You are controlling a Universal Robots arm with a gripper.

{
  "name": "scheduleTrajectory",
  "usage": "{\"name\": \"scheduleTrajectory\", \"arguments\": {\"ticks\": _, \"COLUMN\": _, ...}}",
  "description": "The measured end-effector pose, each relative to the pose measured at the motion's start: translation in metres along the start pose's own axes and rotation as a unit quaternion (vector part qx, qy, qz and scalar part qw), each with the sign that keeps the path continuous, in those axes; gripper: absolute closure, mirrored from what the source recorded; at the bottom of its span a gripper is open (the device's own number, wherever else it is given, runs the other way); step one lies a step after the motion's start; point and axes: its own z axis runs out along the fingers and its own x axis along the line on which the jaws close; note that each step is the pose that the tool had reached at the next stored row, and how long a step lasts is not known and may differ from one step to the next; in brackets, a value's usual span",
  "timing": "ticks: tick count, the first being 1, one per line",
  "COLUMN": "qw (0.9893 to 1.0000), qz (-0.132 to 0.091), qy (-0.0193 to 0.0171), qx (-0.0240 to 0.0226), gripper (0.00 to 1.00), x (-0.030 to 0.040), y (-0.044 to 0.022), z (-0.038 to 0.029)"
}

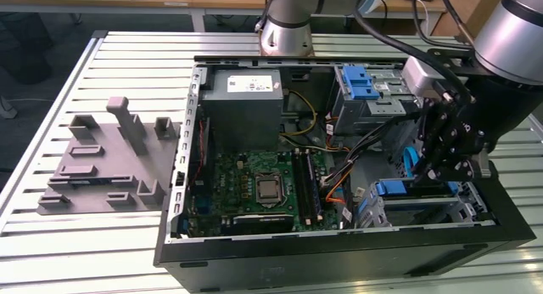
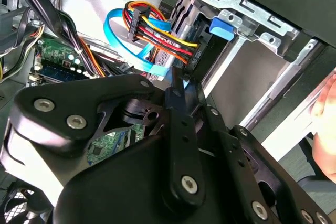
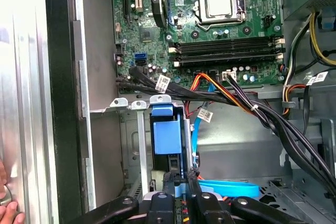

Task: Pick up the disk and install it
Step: 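Insert the second disk wire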

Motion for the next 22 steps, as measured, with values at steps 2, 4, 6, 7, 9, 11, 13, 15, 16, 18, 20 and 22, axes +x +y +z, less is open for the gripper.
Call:
{"name": "scheduleTrajectory", "arguments": {"ticks": 2, "qw": 1.0, "qz": 0.0, "qy": 0.0, "qx": 0.0, "gripper": 0.76, "x": 0.0001, "y": 0.0, "z": -0.0018}}
{"name": "scheduleTrajectory", "arguments": {"ticks": 4, "qw": 1.0, "qz": 0.0, "qy": 0.0, "qx": 0.0, "gripper": 0.76, "x": 0.0002, "y": 0.0001, "z": -0.0034}}
{"name": "scheduleTrajectory", "arguments": {"ticks": 6, "qw": 1.0, "qz": 0.0, "qy": 0.0, "qx": 0.0, "gripper": 0.76, "x": 0.0003, "y": 0.0001, "z": -0.0048}}
{"name": "scheduleTrajectory", "arguments": {"ticks": 7, "qw": 1.0, "qz": 0.0, "qy": 0.0, "qx": 0.0, "gripper": 0.76, "x": 0.0004, "y": 0.0001, "z": -0.0056}}
{"name": "scheduleTrajectory", "arguments": {"ticks": 9, "qw": 1.0, "qz": 0.0, "qy": 0.0, "qx": 0.0, "gripper": 0.76, "x": 0.0005, "y": 0.0002, "z": -0.0072}}
{"name": "scheduleTrajectory", "arguments": {"ticks": 11, "qw": 1.0, "qz": 0.0, "qy": 0.0, "qx": 0.0, "gripper": 0.76, "x": 0.0006, "y": 0.0002, "z": -0.0089}}
{"name": "scheduleTrajectory", "arguments": {"ticks": 13, "qw": 1.0, "qz": 0.0, "qy": 0.0, "qx": 0.0, "gripper": 0.76, "x": 0.0007, "y": 0.0002, "z": -0.0103}}
{"name": "scheduleTrajectory", "arguments": {"ticks": 15, "qw": 1.0, "qz": 0.0, "qy": 0.0, "qx": 0.0, "gripper": 0.78, "x": 0.0008, "y": 0.0003, "z": -0.0116}}
{"name": "scheduleTrajectory", "arguments": {"ticks": 16, "qw": 1.0, "qz": 0.0, "qy": -0.0001, "qx": 0.0, "gripper": 0.84, "x": 0.0008, "y": 0.0002, "z": -0.0121}}
{"name": "scheduleTrajectory", "arguments": {"ticks": 18, "qw": 1.0, "qz": 0.0, "qy": -0.0002, "qx": 0.0, "gripper": 0.89, "x": 0.0008, "y": 0.0003, "z": -0.0122}}
{"name": "scheduleTrajectory", "arguments": {"ticks": 20, "qw": 1.0, "qz": 0.0, "qy": 0.0, "qx": 0.0, "gripper": 0.89, "x": 0.0008, "y": 0.0003, "z": -0.0124}}
{"name": "scheduleTrajectory", "arguments": {"ticks": 22, "qw": 1.0, "qz": 0.0, "qy": 0.0, "qx": 0.0, "gripper": 0.89, "x": 0.0008, "y": 0.0003, "z": -0.0125}}
